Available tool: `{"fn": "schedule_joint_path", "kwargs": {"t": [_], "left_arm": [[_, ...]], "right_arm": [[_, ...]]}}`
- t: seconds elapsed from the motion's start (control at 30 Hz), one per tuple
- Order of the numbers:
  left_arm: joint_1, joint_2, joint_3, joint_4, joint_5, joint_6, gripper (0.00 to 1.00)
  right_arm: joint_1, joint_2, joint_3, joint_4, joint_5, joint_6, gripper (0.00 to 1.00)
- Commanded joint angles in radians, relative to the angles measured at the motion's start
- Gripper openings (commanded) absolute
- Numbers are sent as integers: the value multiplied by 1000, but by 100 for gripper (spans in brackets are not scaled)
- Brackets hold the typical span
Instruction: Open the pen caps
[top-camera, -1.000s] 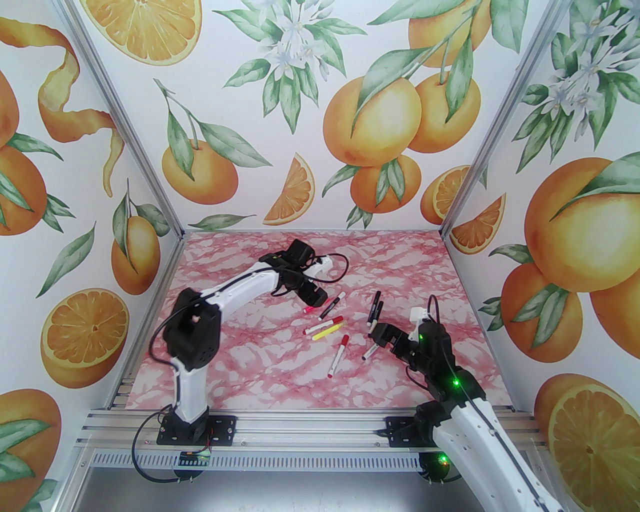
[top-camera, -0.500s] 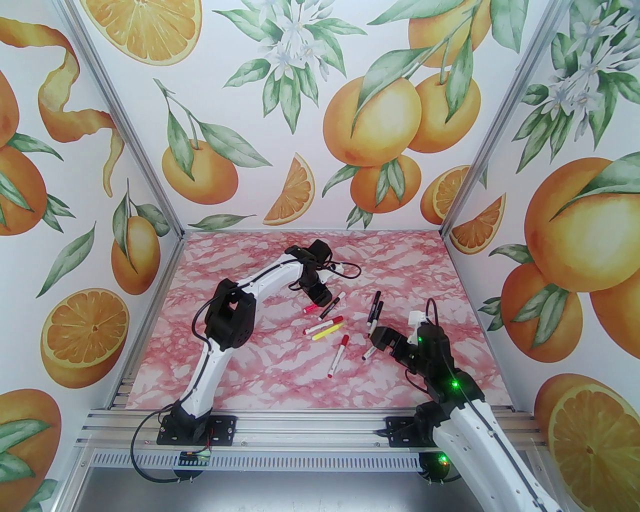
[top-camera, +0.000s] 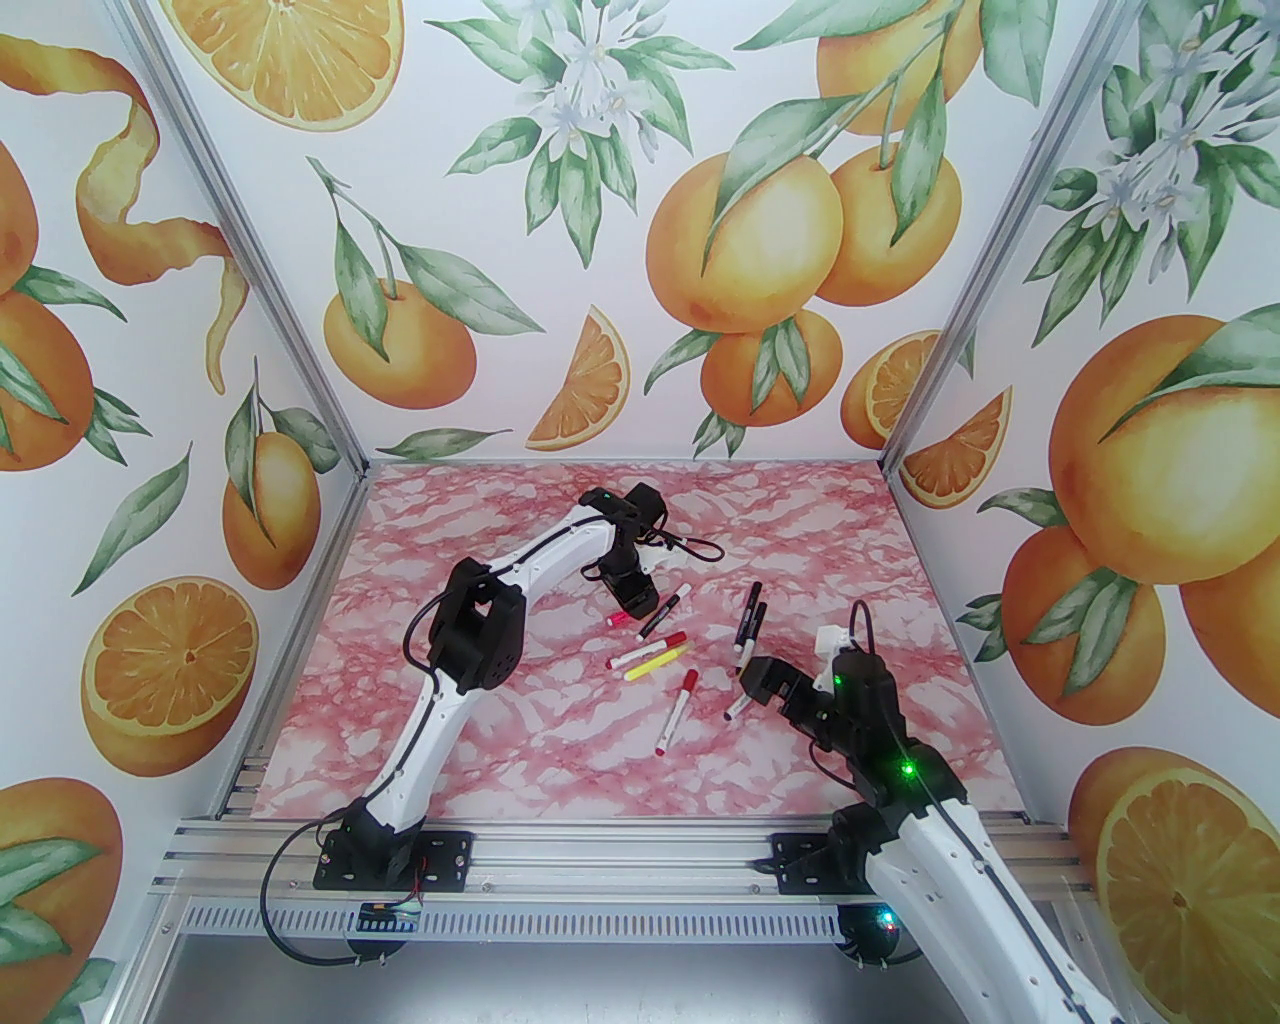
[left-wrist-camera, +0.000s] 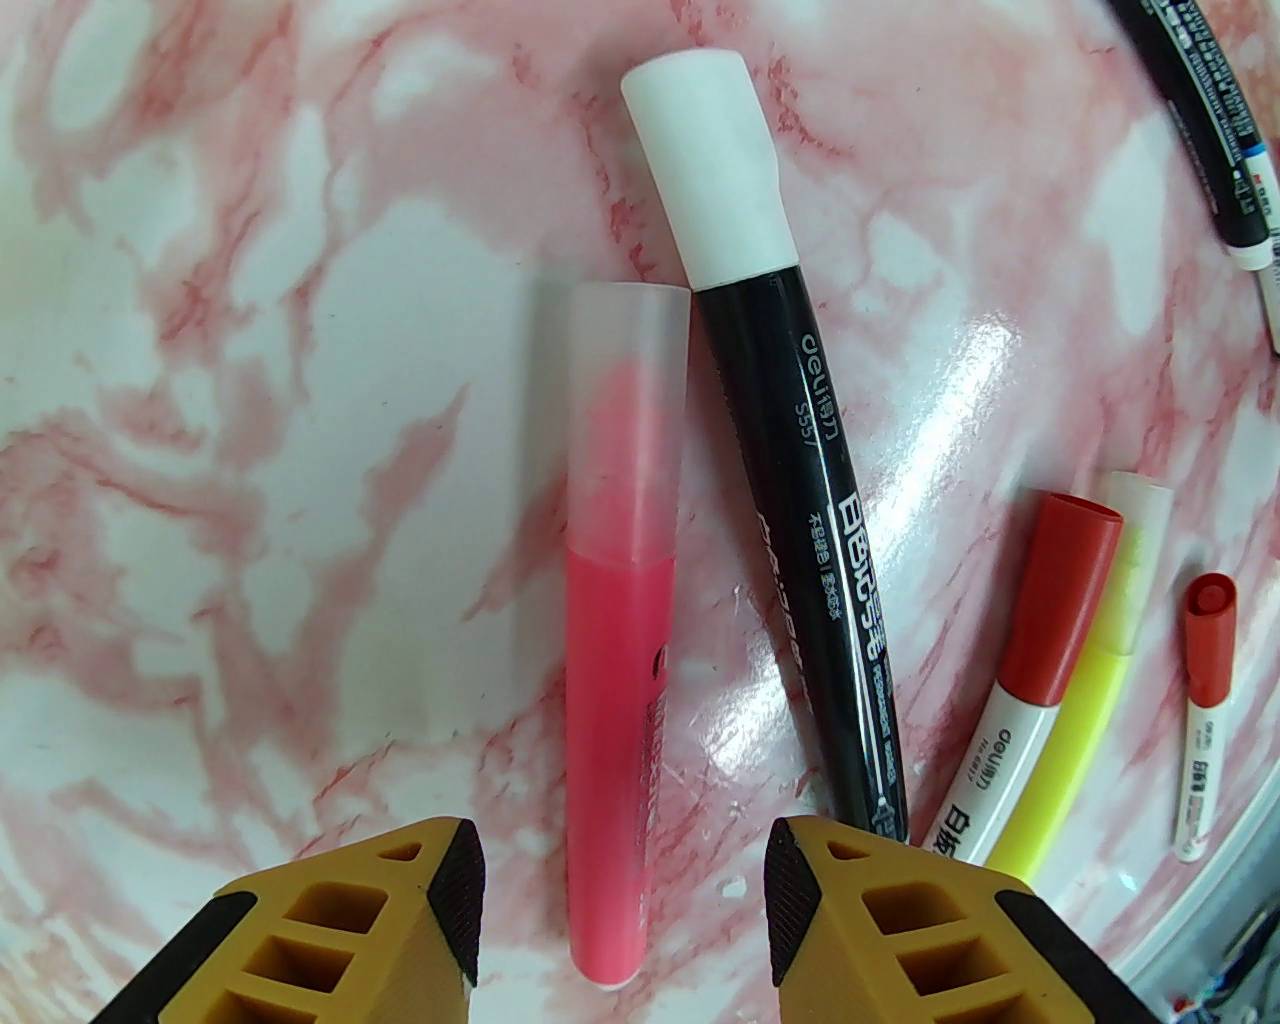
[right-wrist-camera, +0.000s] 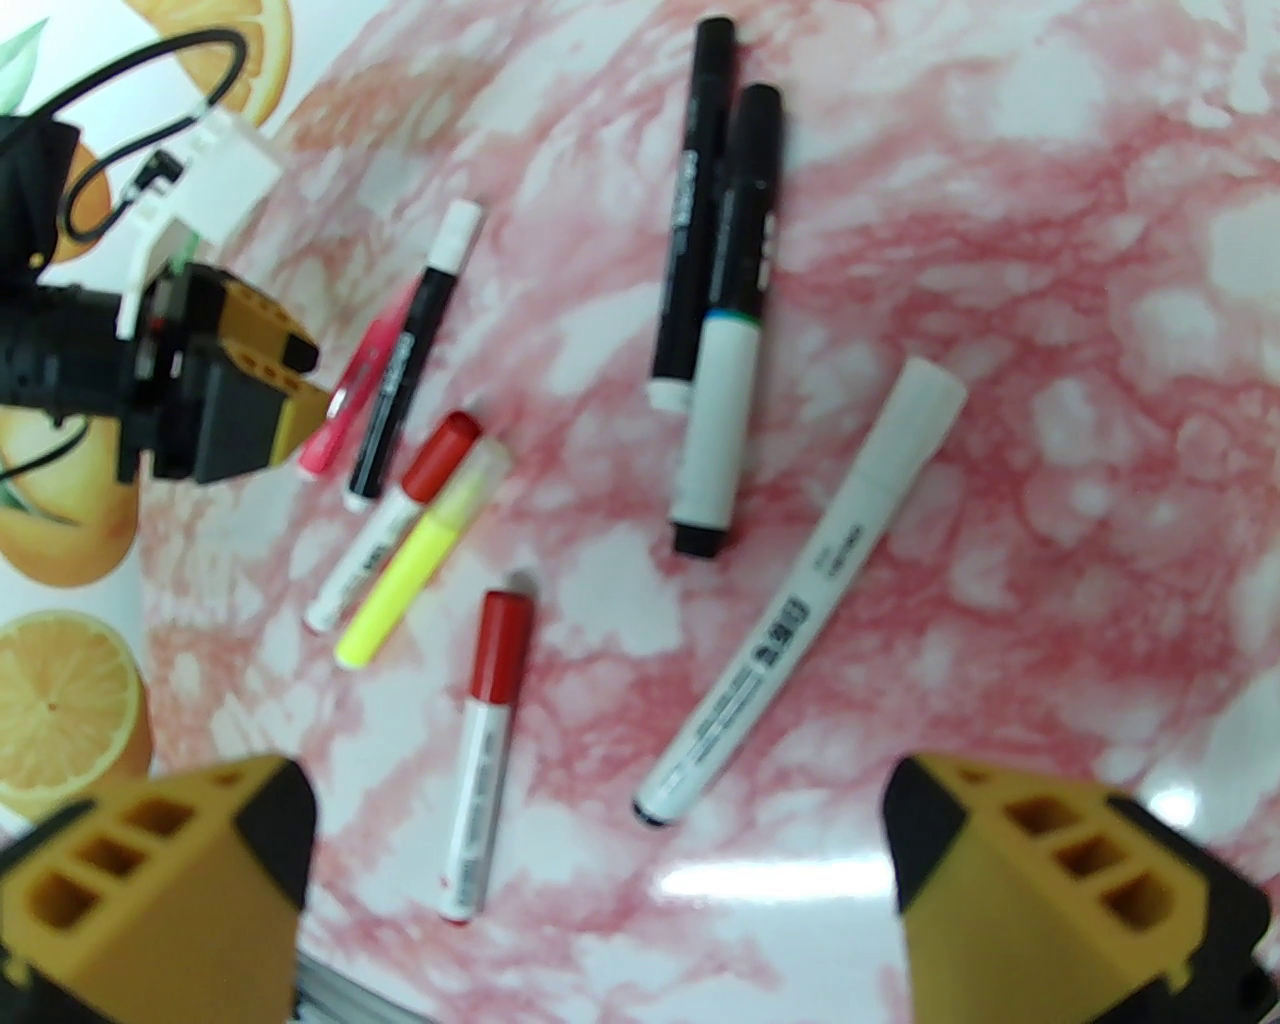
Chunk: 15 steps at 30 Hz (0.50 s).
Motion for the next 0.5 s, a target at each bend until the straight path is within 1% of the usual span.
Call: {"fn": "schedule_joint_path", "kwargs": {"t": [0.0,0.07,0.2,0.47], "left_arm": [[-6,22,39,-29,20,12,46],[-8,27,43,-29,13,12,45],[-16,40,52,-27,-22,16,39],[-37,72,66,-38,-96,38,32]], "right_arm": [[4,0,-14,25,-20,10,100],[4,8,-14,24,-13,13,100],[4,29,-14,33,-21,12,100],[4,37,-9,39,-23,15,100]]}}
